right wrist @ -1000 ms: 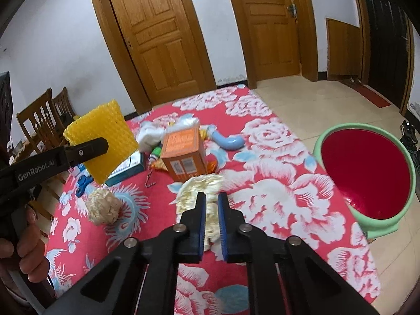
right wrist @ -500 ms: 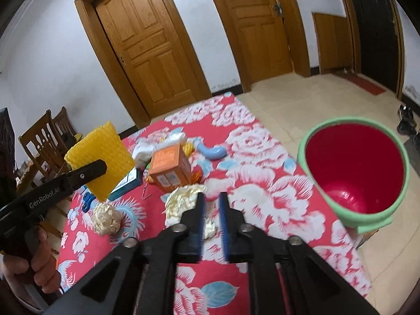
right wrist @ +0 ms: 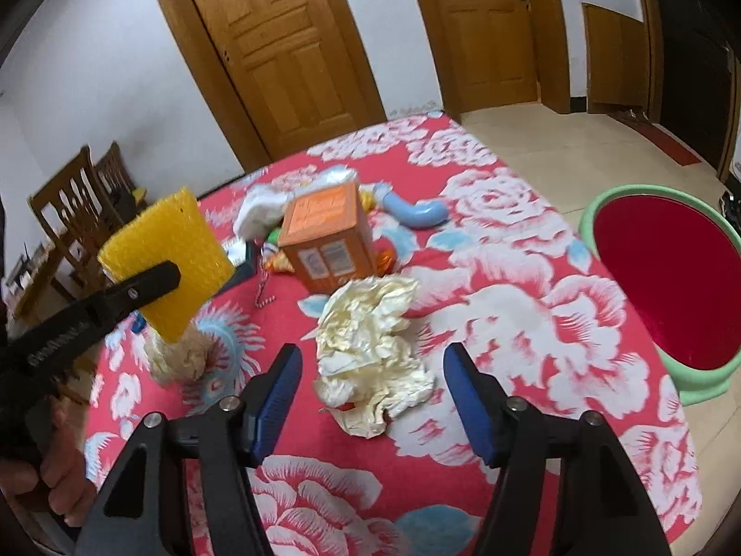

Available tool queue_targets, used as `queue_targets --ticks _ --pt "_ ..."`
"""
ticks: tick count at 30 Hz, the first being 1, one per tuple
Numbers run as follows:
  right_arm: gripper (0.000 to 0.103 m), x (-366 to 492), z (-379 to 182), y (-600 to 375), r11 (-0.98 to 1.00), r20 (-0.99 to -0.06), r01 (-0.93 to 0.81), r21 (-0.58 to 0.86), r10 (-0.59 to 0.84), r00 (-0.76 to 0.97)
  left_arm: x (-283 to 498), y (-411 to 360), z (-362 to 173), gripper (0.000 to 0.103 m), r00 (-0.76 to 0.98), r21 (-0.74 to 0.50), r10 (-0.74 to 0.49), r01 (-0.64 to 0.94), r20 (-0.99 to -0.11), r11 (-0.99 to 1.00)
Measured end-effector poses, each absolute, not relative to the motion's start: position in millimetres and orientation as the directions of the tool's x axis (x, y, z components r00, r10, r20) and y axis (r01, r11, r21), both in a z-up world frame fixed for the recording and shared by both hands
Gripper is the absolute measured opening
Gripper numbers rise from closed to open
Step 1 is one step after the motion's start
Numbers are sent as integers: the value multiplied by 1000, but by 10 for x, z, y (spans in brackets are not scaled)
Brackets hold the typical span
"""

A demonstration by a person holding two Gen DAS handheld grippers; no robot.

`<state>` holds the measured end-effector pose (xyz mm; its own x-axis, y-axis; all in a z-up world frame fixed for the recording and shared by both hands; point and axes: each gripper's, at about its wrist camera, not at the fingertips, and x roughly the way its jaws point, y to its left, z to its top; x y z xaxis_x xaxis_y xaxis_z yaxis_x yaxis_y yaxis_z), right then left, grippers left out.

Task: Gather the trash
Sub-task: 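Carry the yellow foam net and crumpled paper over the red basin with both tools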

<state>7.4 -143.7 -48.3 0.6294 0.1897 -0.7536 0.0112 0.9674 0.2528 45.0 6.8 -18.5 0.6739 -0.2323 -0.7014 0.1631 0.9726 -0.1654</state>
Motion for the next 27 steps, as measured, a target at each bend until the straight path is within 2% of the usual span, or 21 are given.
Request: queue_targets --ticks 3,4,5,6,8,10,18,27 --pt "65 151 -570 -1385 975 -772 16 222 165 614 457 94 -211 12 670 -173 -235 159 -704 972" --pt "58 167 -598 -1382 976 -776 21 216 159 610 456 99 -215 12 669 -175 -236 159 -705 972" --pt "46 183 -623 -1380 977 -782 21 212 156 604 452 100 -216 11 669 -176 -238 160 -704 971" --pt "44 186 -631 -1383 977 -781 20 212 158 604 450 100 -214 11 669 -176 -238 161 -704 971" --pt "32 172 -600 -1381 978 -772 4 209 162 615 443 90 -207 12 669 -178 -243 165 -702 970" --pt "25 152 -548 -1371 981 -766 -7 195 156 623 434 73 -185 12 671 -182 -252 173 -698 968" --pt "23 -4 -282 -1561 971 -719 -6 239 181 671 351 -101 15 12 684 -179 -291 231 -669 956" --pt "24 -182 72 -2115 962 -663 96 255 102 741 364 -453 134 12 662 -182 -352 313 -662 932"
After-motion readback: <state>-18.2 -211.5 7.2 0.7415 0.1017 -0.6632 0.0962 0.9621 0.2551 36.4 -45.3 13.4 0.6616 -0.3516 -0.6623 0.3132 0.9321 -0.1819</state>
